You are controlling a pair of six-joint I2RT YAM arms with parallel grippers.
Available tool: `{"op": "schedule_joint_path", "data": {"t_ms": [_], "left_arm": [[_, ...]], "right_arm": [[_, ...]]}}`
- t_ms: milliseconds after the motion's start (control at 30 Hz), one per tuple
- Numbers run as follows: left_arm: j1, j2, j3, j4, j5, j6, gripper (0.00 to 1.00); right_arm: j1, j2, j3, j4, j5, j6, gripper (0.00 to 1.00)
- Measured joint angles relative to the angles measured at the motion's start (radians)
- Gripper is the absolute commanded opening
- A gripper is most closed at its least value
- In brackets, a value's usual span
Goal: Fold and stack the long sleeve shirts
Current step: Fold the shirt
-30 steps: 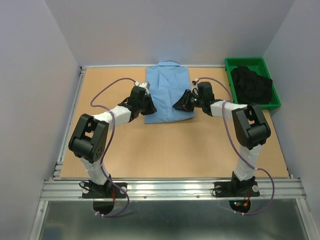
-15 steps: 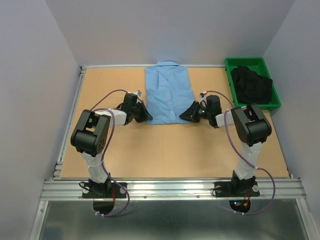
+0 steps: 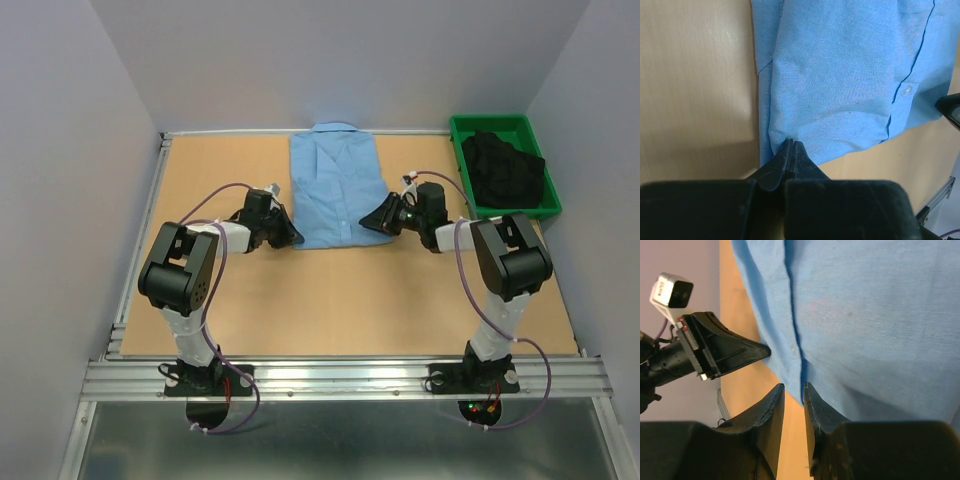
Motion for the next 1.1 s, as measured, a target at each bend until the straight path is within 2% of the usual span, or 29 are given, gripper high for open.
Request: {"op": "schedule_joint_path", "data": {"t_ms": [200, 433, 500, 533, 600, 733, 833, 1000, 1100], "left_arm": [[0.000, 0.000, -0.002, 0.000, 0.000, -0.007, 0.00], [0.010, -0.018, -0.026, 0.004, 0.010, -0.019, 0.00], [0.017, -0.034, -0.032, -0.013, 0.006, -0.019, 0.05], [0.020, -0.043, -0.032, -0.022, 0.002, -0.020, 0.13], [0.026, -0.069, -0.032, -0.026, -0.008, -0.026, 0.22], [0.031, -0.098, 0.021, 0.009, -0.009, -0.051, 0.26], [0.029, -0.076, 0.110, 0.061, 0.002, -0.068, 0.26], [0.029, 0.045, 0.262, 0.165, 0.022, -0.090, 0.22], [0.029, 0.141, 0.315, 0.195, 0.026, -0.093, 0.20]], "right_arm": [[-0.016, 0.100, -0.033, 0.035, 0.029, 0.004, 0.27], [-0.090, 0.098, -0.086, 0.129, 0.005, 0.043, 0.31], [-0.093, 0.080, -0.085, 0.127, 0.006, 0.049, 0.34], [-0.095, 0.068, -0.084, 0.126, 0.006, 0.053, 0.37], [-0.097, 0.041, -0.073, 0.116, 0.006, 0.060, 0.41], [-0.097, 0.023, 0.039, 0.113, 0.006, 0.090, 0.51], [-0.090, 0.051, 0.185, 0.117, 0.005, 0.111, 0.53], [-0.072, 0.173, 0.392, 0.151, 0.011, 0.132, 0.54], [-0.059, 0.267, 0.462, 0.163, 0.012, 0.149, 0.54]]}}
